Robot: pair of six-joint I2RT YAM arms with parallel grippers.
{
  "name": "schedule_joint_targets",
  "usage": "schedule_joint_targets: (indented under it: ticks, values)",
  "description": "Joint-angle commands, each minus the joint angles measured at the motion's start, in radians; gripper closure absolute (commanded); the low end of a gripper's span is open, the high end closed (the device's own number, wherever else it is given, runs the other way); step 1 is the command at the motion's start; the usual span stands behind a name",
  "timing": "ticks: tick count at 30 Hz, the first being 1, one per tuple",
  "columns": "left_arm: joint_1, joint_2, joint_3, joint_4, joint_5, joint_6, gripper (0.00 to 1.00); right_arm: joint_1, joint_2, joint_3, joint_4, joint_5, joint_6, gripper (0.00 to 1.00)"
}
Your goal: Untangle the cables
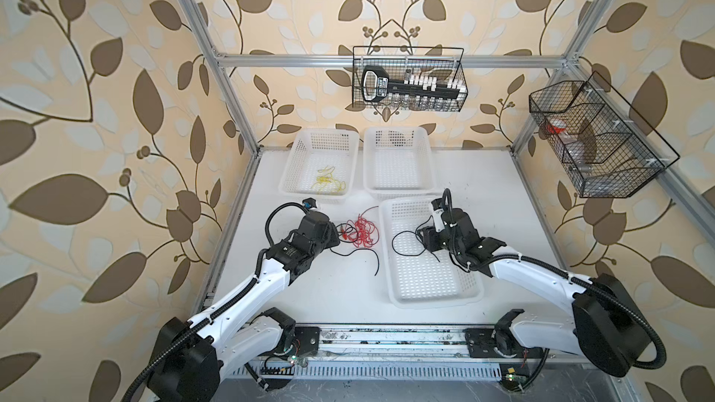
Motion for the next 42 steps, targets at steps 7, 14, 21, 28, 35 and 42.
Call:
schedule_joint_targets:
  ticks: [7, 14, 21, 28, 35, 42]
  values:
    - [0.001, 0.042, -0.039, 0.054, -0.044, 0.013, 0.57, 0.070, -0.052, 0.034, 0.090, -0.022, -0.032, 0.42]
    - [0.002, 0.119, -0.067, 0.133, -0.055, 0.038, 0.29, 0.135, -0.016, 0.075, 0.094, -0.016, -0.077, 0.41]
    - [0.002, 0.212, -0.046, 0.158, -0.101, 0.050, 0.29, 0.140, 0.012, 0.084, 0.098, -0.034, -0.067, 0.41]
    - [0.007, 0.296, -0.028, 0.214, -0.104, 0.031, 0.34, 0.141, 0.019, 0.083, 0.096, -0.036, -0.064, 0.41]
    - [0.008, 0.327, -0.018, 0.273, -0.133, 0.037, 0.47, 0.139, 0.024, 0.086, 0.092, -0.053, -0.061, 0.42]
    - [0.010, 0.313, -0.012, 0.305, -0.128, 0.059, 0.50, 0.140, 0.040, 0.094, 0.092, -0.065, -0.059, 0.43]
